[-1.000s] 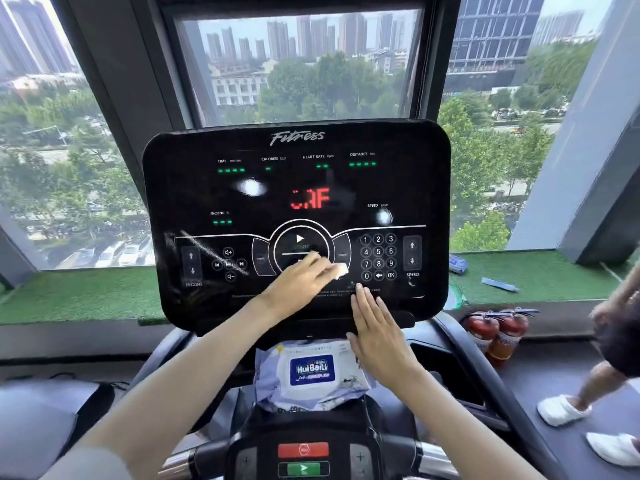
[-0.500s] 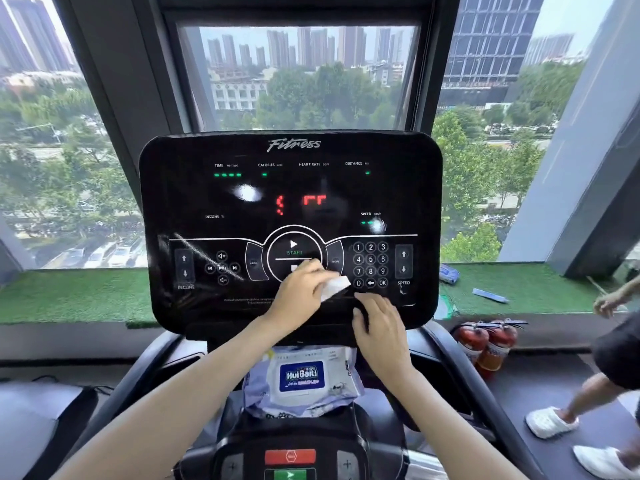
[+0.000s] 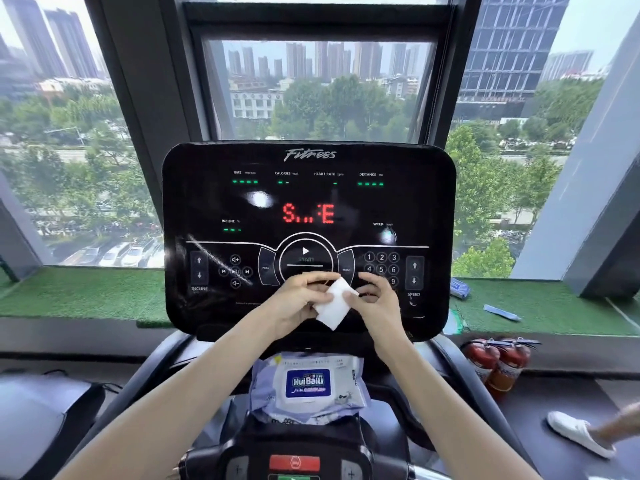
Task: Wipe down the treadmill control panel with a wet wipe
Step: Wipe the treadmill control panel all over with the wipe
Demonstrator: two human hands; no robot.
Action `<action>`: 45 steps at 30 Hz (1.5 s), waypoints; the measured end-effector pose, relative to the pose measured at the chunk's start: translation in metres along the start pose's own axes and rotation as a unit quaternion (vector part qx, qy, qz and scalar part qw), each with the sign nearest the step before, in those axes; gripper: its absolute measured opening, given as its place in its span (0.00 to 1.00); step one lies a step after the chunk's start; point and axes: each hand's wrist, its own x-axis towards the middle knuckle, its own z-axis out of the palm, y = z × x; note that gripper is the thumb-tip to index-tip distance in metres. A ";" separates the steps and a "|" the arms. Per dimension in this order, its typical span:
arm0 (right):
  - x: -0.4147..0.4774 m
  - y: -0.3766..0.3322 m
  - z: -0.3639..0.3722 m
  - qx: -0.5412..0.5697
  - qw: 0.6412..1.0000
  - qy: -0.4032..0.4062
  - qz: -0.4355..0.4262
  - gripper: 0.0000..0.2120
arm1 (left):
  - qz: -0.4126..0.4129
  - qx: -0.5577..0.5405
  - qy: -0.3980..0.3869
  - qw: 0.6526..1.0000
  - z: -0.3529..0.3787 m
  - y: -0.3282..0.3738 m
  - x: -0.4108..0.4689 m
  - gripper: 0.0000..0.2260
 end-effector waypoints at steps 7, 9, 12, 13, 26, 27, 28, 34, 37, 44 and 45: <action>-0.007 0.000 0.016 -0.055 0.997 -0.035 -0.028 0.09 | 0.028 0.006 0.067 0.997 0.004 -0.003 -0.005 0.15; -0.007 0.002 0.019 -0.047 0.998 -0.034 -0.025 0.09 | 0.006 -0.047 0.064 0.997 0.005 -0.002 -0.009 0.14; -0.005 0.004 0.020 -0.039 0.998 -0.038 -0.010 0.10 | -0.013 -0.109 0.035 0.993 0.001 -0.002 -0.014 0.13; -0.005 0.004 0.020 -0.032 0.999 -0.039 -0.003 0.10 | -0.013 -0.114 0.026 0.993 -0.001 -0.002 -0.015 0.12; -0.012 -0.008 0.027 0.043 0.997 -0.055 0.038 0.12 | 0.020 0.082 0.177 0.981 0.005 -0.015 -0.010 0.12; -0.011 -0.008 0.026 0.032 0.998 -0.054 0.027 0.12 | 0.031 0.099 0.176 0.979 0.005 -0.014 -0.010 0.12; -0.010 -0.008 0.026 0.018 0.999 -0.048 0.013 0.10 | 0.043 0.116 0.168 0.978 0.005 -0.014 -0.010 0.12; -0.006 -0.009 0.024 -0.033 0.999 -0.017 -0.003 0.02 | 0.167 0.272 0.160 0.934 0.005 -0.004 -0.008 0.12; -0.003 -0.015 0.024 -0.028 0.999 -0.011 0.014 0.02 | 0.222 0.402 0.188 0.868 0.008 -0.007 -0.009 0.09; 0.004 -0.014 0.021 0.038 0.997 0.016 0.071 0.02 | 0.259 0.467 0.159 0.831 0.009 -0.023 -0.005 0.12; 0.003 -0.015 0.020 0.059 0.996 0.007 0.070 0.03 | 0.268 0.482 0.165 0.818 0.009 -0.023 -0.005 0.11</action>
